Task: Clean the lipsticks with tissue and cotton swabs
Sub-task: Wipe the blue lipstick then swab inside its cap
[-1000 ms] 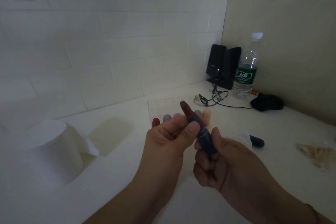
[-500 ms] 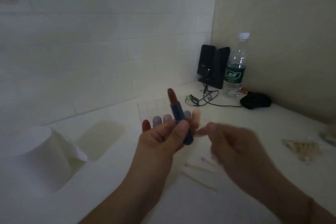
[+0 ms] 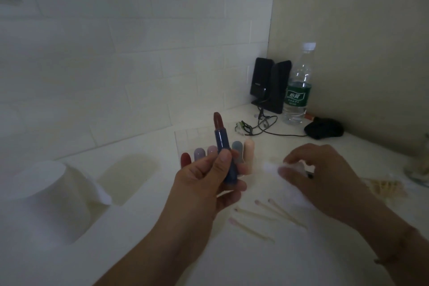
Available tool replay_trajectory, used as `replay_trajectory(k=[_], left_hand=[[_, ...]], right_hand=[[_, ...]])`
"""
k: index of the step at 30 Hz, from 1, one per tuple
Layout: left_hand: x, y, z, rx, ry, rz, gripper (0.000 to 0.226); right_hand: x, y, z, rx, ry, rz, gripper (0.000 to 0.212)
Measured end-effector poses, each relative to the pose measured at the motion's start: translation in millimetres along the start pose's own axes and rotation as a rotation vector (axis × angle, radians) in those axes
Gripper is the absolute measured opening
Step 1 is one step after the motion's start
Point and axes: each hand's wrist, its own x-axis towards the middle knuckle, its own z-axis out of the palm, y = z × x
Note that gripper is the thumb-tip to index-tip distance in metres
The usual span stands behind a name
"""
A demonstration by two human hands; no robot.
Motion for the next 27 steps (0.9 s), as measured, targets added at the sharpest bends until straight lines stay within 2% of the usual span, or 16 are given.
replay_trajectory(k=[3, 5, 10, 15, 20, 23, 27], left_hand=[[-2, 2, 1, -0.021, -0.074, -0.008, 0.037], [-4, 1, 4, -0.028, -0.138, -0.003, 0.037], [-7, -3, 8, -0.004, -0.242, 0.033, 0.037], [-9, -4, 10, 0.043, -0.28, 0.078, 0.038], [-8, -9, 10, 0.175, -0.236, 0.225, 0.038], [-8, -12, 8, 0.315, -0.228, 0.348, 0.031], [-10, -14, 6, 0.5, -0.202, 0.508, 0.023]], right_hand=[[-12, -31, -9, 0.306, 0.285, -0.092, 0.004], [-22, -50, -10, 0.409, 0.369, -0.205, 0.01], [-31, -62, -4, 0.421, 0.429, -0.327, 0.018], [-32, -66, -2, 0.452, 0.362, -0.387, 0.026], [-34, -71, 0, 0.609, 0.345, -0.26, 0.011], [-36, -77, -3, 0.761, 0.313, -0.178, 0.011], [-37, -83, -5, 1.064, 0.274, 0.046, 0.016]])
